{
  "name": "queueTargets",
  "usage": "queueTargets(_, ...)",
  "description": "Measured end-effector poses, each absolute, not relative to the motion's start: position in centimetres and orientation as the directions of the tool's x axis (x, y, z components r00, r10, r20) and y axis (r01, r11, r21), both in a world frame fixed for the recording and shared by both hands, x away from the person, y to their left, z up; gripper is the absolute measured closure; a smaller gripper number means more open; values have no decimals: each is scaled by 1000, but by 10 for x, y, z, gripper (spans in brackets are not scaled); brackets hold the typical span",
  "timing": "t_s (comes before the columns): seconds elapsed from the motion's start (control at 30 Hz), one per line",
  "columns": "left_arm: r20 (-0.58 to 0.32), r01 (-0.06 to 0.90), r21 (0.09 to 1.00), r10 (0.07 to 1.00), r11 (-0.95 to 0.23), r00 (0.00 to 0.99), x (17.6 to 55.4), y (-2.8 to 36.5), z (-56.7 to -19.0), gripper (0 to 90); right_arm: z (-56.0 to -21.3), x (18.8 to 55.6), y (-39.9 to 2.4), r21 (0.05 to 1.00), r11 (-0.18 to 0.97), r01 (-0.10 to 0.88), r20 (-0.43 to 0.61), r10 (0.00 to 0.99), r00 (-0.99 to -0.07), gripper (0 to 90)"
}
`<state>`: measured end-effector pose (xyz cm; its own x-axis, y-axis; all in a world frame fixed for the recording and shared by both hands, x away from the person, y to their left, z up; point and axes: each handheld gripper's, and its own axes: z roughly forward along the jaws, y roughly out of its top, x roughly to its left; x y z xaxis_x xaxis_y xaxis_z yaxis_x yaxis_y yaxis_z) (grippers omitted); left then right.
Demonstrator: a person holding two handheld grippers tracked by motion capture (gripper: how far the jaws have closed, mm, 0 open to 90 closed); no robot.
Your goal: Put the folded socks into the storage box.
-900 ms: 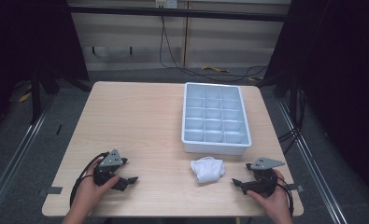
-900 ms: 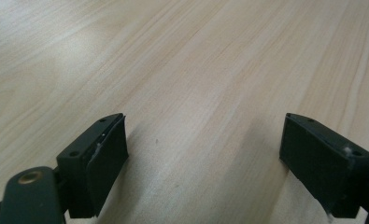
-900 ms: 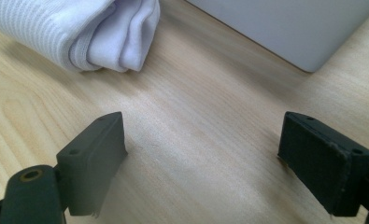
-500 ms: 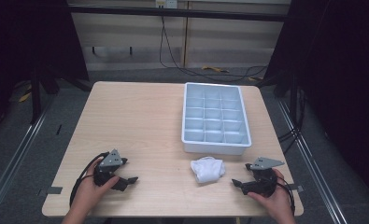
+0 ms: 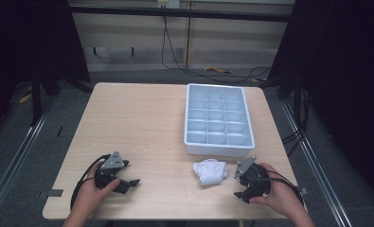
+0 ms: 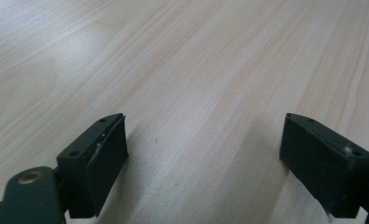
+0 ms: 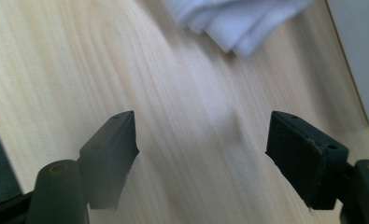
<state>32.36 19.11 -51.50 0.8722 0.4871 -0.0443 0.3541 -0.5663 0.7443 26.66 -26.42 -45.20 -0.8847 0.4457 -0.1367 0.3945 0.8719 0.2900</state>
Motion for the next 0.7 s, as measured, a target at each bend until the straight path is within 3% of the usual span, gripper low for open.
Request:
queueTargets(0.37, -44, 354, 744, 487, -566, 872, 324, 191, -515, 149, -432, 281, -238, 177, 936, 304, -145, 330, -933, 252)
queueTargets(0.7, -45, 354, 744, 487, -566, 872, 324, 191, -515, 149, -412, 289, -220, 172, 951, 256, -166, 284, -944, 273)
